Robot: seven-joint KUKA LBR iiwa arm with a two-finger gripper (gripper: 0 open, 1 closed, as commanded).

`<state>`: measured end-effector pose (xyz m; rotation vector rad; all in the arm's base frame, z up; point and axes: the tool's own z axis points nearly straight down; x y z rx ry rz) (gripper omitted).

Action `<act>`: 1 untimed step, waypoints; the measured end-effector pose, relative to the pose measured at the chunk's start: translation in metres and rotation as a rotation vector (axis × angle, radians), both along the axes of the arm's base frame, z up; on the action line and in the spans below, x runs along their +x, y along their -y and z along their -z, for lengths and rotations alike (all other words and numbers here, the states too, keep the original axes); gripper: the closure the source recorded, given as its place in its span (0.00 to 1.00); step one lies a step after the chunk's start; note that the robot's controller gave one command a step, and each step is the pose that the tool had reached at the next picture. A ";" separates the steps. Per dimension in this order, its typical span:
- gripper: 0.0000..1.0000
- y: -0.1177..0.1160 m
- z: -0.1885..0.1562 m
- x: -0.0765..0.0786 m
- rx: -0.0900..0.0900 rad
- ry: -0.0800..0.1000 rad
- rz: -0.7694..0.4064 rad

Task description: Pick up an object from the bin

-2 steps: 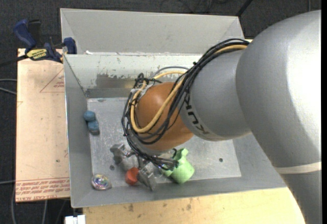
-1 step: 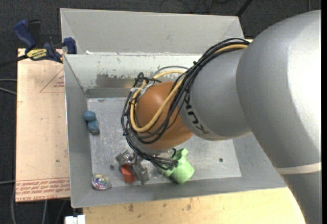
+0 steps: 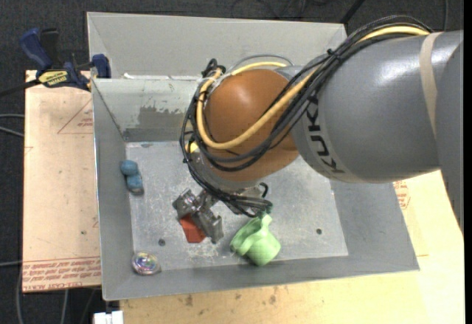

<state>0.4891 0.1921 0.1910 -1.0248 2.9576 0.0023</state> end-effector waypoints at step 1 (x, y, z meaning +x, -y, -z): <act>1.00 0.002 -0.053 0.018 -0.001 -0.001 0.017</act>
Offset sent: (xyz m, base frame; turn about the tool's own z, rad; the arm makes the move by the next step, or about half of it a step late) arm 0.0158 -0.0030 0.0499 0.0126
